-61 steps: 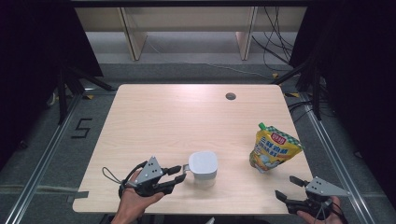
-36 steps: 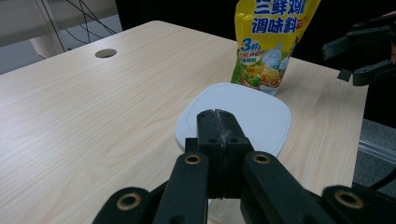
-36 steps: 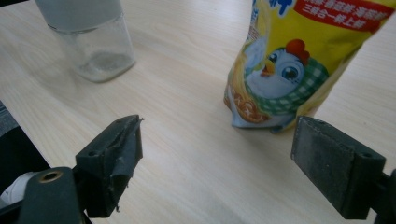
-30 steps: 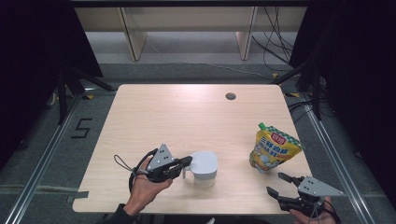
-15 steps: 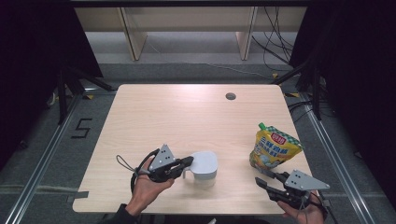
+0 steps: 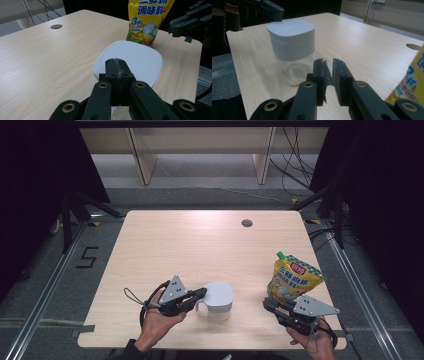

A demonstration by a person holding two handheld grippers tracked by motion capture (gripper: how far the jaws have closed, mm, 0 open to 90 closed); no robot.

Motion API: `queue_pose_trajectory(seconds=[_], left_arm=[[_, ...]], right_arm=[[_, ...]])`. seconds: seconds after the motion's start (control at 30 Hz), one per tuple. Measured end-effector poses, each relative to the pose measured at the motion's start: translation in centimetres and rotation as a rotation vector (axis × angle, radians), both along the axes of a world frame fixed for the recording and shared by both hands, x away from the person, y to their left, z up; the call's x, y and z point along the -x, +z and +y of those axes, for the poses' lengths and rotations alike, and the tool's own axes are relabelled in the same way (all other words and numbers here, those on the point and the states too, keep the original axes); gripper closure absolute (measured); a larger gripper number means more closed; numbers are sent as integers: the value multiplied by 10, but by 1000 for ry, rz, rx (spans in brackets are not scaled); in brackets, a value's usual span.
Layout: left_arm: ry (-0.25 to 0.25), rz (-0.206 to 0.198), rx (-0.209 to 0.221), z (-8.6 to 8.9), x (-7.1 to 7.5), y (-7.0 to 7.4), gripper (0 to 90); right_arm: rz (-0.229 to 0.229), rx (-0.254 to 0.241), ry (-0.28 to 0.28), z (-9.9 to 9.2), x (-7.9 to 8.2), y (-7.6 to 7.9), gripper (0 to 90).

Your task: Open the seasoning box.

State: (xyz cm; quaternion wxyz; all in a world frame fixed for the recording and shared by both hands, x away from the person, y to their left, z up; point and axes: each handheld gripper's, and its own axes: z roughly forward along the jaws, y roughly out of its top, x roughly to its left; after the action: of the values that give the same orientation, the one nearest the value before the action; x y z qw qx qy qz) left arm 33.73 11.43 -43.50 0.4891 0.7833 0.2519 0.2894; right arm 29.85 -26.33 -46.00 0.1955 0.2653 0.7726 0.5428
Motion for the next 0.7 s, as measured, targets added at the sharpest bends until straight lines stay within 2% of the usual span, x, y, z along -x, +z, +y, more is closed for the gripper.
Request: queue_pose_trajectory(seconds=[0.03, 0.07, 0.13, 0.17, 0.2, 0.23, 0.33, 0.37, 0.47, 0.53, 0.67, 0.7], left_arm=[[4, -1, -4, 0, 1, 0, 886], [-109, 186, 149, -11, 8, -6, 887], [-122, 193, 156, -11, 9, -6, 887], [-121, 183, 151, -10, 8, -6, 887], [-117, 175, 148, -10, 8, -6, 886], [-120, 180, 151, -10, 9, -7, 887], [-119, 179, 151, -9, 9, -7, 887], [-126, 170, 144, -9, 8, -7, 887], [-126, 170, 145, -9, 8, -7, 888], [-126, 173, 145, -9, 8, -7, 888], [-124, 182, 148, -9, 9, -7, 889], [-119, 186, 161, -9, 9, -8, 889]], right_arm=[[-32, 6, 13, 2, -3, 0, 823], [0, 6, 13, 8, -4, 0, 835], [8, -1, 14, 10, -4, 0, 840], [-12, 1, 17, 12, -7, 0, 843], [-22, -11, 47, 15, -10, 0, 846], [-25, -4, 29, 18, -11, 0, 851], [-8, 3, 31, 20, -11, 1, 855], [-28, 4, 56, 21, -14, 0, 856], [-21, -1, 36, 26, -14, 0, 863], [-22, 14, 41, 25, -15, 1, 864], [-16, 7, 47, 27, -16, 1, 868], [-10, 3, 48, 28, -16, 0, 870]])
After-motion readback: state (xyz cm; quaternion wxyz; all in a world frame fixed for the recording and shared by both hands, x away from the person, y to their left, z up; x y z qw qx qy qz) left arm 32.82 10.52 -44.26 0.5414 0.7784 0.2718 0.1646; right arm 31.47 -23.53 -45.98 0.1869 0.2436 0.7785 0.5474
